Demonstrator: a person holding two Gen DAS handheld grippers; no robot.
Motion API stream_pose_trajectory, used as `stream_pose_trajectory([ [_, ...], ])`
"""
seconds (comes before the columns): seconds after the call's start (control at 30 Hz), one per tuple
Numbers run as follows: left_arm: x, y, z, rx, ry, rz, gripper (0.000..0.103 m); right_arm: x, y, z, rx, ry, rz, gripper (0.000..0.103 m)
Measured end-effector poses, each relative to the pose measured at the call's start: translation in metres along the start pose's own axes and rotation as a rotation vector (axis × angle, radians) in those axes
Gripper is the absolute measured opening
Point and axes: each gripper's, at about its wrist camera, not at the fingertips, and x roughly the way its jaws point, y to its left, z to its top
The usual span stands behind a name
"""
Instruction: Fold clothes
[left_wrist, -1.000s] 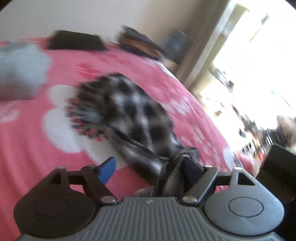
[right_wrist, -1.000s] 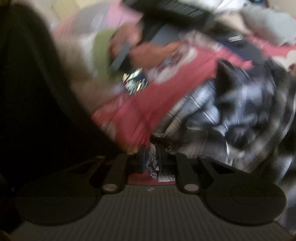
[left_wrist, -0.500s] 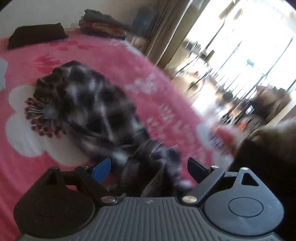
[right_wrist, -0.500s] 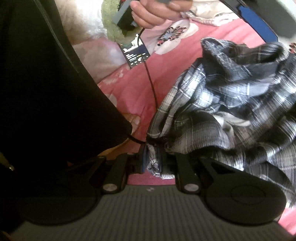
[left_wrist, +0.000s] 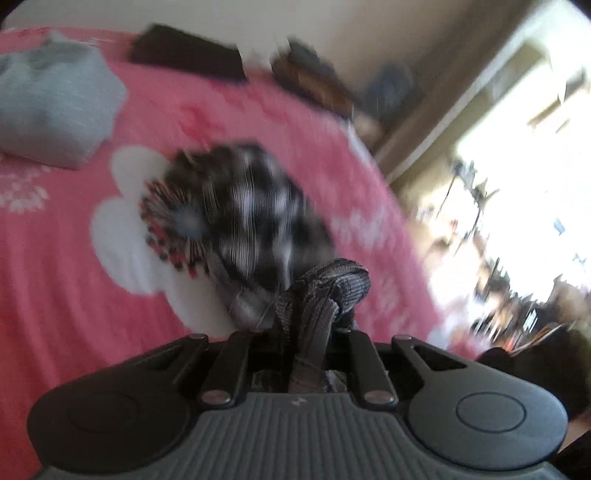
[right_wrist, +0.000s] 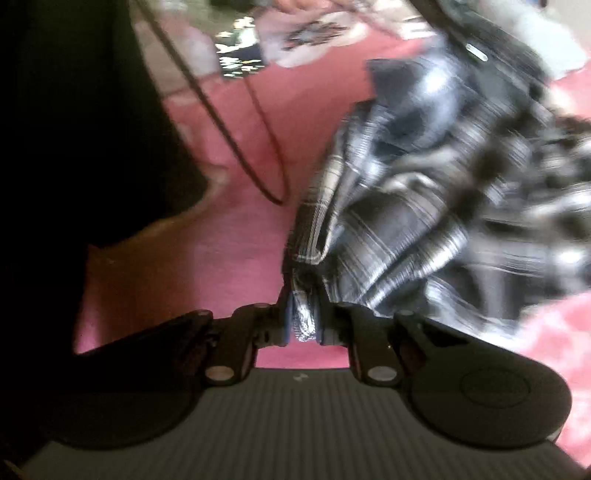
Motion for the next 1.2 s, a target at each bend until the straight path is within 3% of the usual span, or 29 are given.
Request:
stream_pose_trajectory([
  [0.1, -0.021, 0.011, 0.001, -0.056, -0.102, -0.009, 0.014, -0.026, -0.018, 0.000, -0.071, 0.028, -0.168, 0.010],
  [0.23, -0.007, 0.025, -0.003, -0.109, -0.120, 0.030, 0.014, -0.031, -0.048, -0.002, -0.055, -0.001, -0.372, 0.010],
  [0.37, 0.001, 0.043, -0.015, -0.160, -0.118, 0.060, 0.014, -0.014, -0.063, -0.014, 0.102, -0.065, -0.400, 0.014],
  [0.43, -0.002, 0.047, -0.018, -0.171, -0.138, 0.056, 0.014, -0.015, -0.065, -0.022, 0.233, -0.134, -0.405, 0.023],
  [0.53, -0.006, 0.052, -0.023, -0.168, -0.154, 0.062, 0.015, -0.025, -0.073, -0.041, 0.545, -0.303, -0.362, 0.029],
  [0.6, -0.008, 0.055, -0.028, -0.170, -0.159, 0.057, 0.015, -0.036, -0.081, -0.068, 0.794, -0.440, -0.289, 0.031],
  [0.7, -0.011, 0.055, -0.033, -0.171, -0.172, 0.047, 0.015, -0.029, -0.092, -0.103, 1.143, -0.625, -0.073, 0.035],
  [0.77, -0.012, 0.055, -0.036, -0.168, -0.181, 0.045, 0.015, -0.019, -0.095, -0.116, 1.299, -0.701, 0.060, 0.041],
  [0.93, -0.020, 0.048, -0.044, -0.135, -0.193, 0.050, 0.015, 0.017, -0.091, -0.111, 1.468, -0.720, 0.268, 0.054],
  [1.03, -0.023, 0.043, -0.049, -0.119, -0.201, 0.042, 0.015, 0.033, -0.093, -0.103, 1.529, -0.692, 0.296, 0.054],
  [1.2, -0.027, 0.035, -0.057, -0.102, -0.205, 0.037, 0.017, 0.049, -0.096, -0.086, 1.549, -0.723, 0.296, 0.055],
])
